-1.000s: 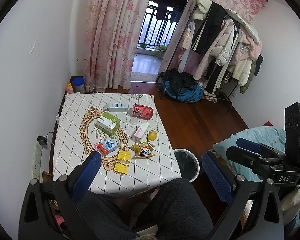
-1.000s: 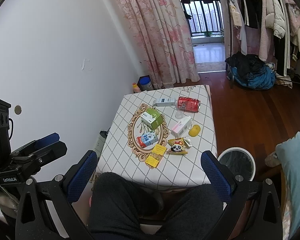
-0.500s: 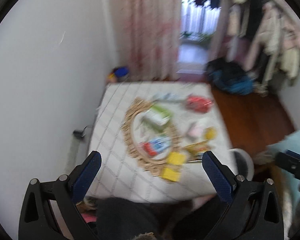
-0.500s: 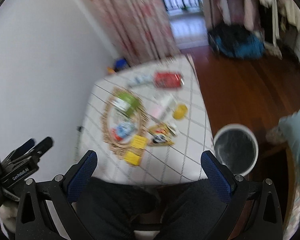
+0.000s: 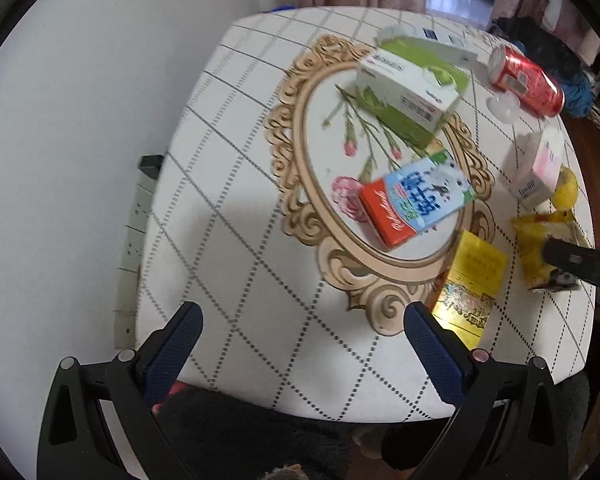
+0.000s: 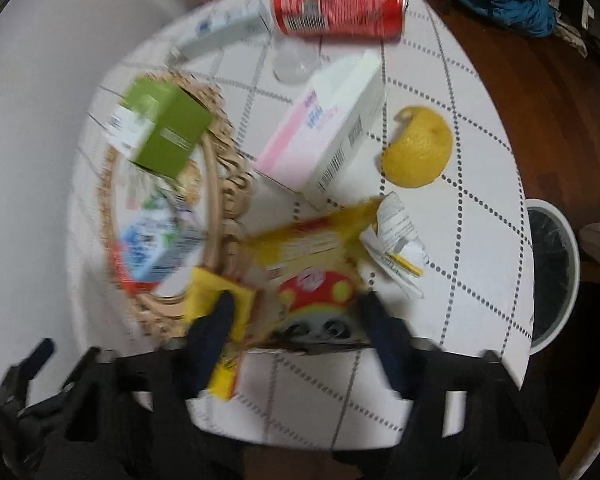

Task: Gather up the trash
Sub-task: 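Grasp the yellow chip bag with the right tool while the left tool grasps the yellow card box, then carry both items over the white bin and open both tools to drop them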

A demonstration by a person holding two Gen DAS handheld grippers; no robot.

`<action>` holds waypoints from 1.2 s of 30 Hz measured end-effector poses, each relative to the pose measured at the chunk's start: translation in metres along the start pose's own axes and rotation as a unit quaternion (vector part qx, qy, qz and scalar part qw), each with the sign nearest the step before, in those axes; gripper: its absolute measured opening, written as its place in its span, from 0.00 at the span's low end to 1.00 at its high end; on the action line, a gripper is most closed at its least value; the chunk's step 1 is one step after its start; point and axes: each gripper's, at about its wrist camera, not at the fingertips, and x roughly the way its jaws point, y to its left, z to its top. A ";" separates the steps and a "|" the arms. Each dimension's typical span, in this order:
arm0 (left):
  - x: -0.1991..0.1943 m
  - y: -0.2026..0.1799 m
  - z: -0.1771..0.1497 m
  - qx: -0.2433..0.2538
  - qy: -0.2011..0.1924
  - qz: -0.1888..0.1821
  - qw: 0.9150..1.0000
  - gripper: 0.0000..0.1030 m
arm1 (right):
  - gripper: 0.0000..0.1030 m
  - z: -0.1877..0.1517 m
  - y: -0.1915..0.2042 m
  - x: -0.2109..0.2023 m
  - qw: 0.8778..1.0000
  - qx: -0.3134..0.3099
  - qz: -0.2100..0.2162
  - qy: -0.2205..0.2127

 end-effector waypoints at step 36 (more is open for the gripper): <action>-0.009 -0.119 -0.037 0.086 0.040 -0.071 0.993 0.51 | 0.45 -0.073 -0.069 -0.001 1.000 0.015 -0.016 -0.010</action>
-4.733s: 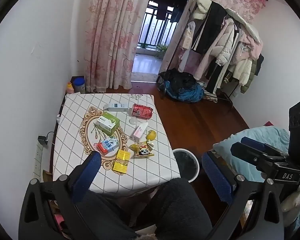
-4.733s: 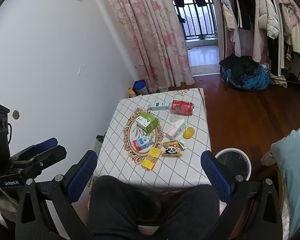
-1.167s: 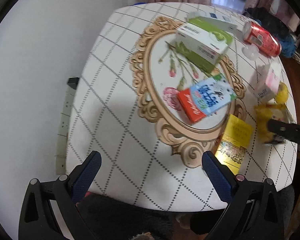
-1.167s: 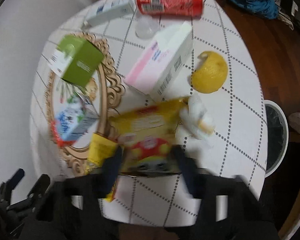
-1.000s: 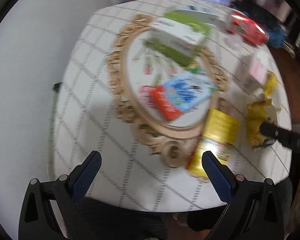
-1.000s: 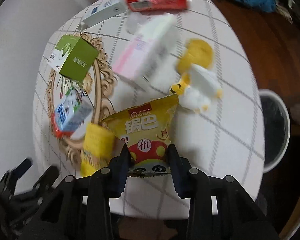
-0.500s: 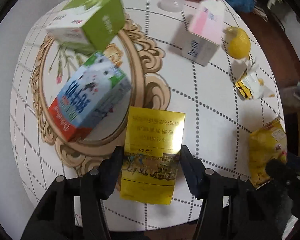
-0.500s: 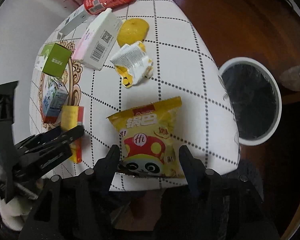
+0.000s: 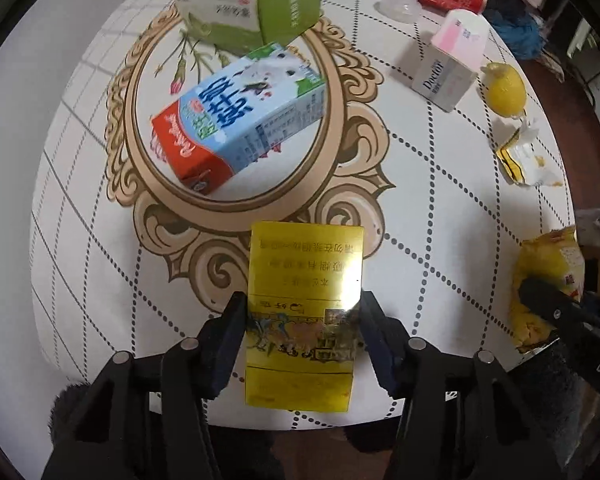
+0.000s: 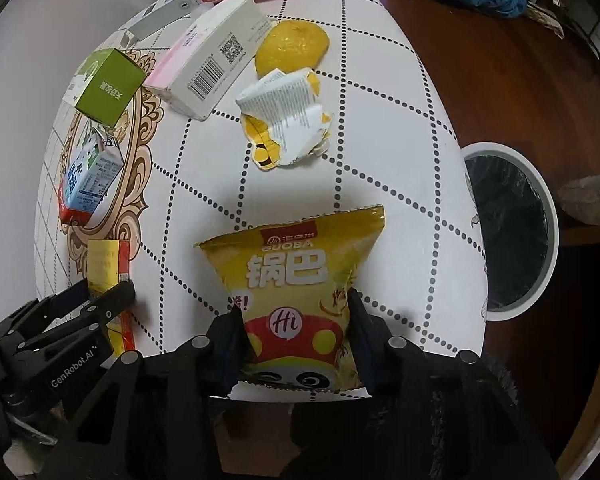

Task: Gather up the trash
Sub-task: 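Carry both items over the white bin and open both tools to drop them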

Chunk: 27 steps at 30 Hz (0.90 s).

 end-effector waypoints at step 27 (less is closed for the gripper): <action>-0.084 -0.049 -0.024 0.045 -0.095 0.002 0.994 0.51 | 0.38 -0.015 -0.028 -0.071 0.996 0.022 0.038 -0.083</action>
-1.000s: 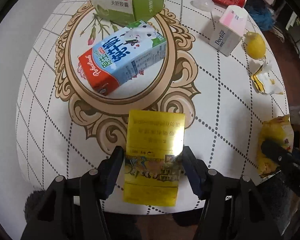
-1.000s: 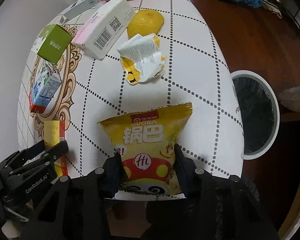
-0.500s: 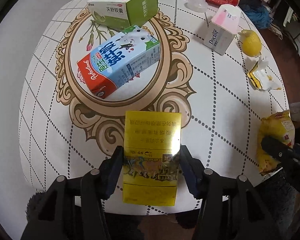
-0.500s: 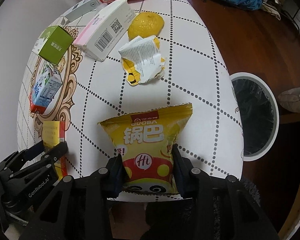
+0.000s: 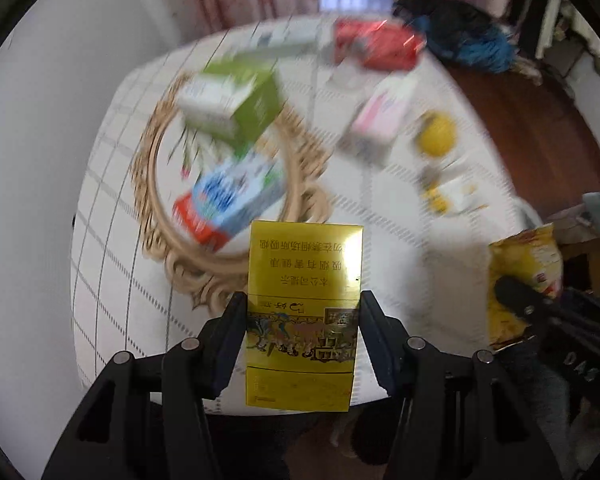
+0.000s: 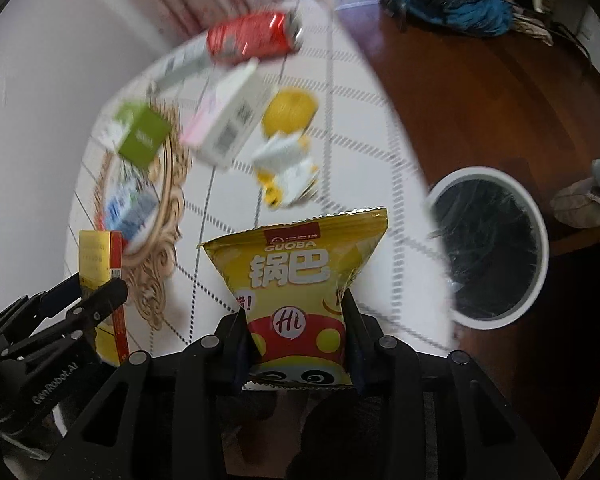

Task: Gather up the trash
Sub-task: 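Carry both items over the white bin and open both tools to drop them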

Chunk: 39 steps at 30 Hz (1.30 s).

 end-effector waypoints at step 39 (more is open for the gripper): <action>0.098 -0.295 0.096 0.195 0.090 -0.139 0.967 0.90 | 0.90 0.013 -0.330 0.049 0.966 0.246 -0.078 0.024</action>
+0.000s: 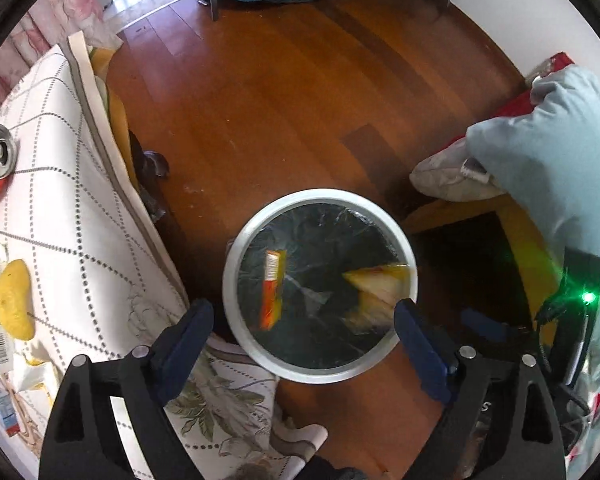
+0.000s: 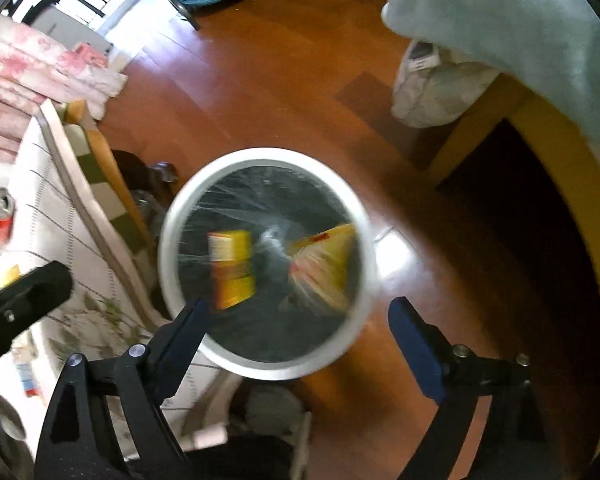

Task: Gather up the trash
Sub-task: 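Carry both items over the white bin and open both tools to drop them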

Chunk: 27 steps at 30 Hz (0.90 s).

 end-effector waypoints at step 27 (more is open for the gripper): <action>-0.121 -0.006 -0.069 -0.004 -0.094 0.043 0.995 0.90 | 0.91 -0.067 0.007 -0.173 0.995 -0.036 -0.019 -0.091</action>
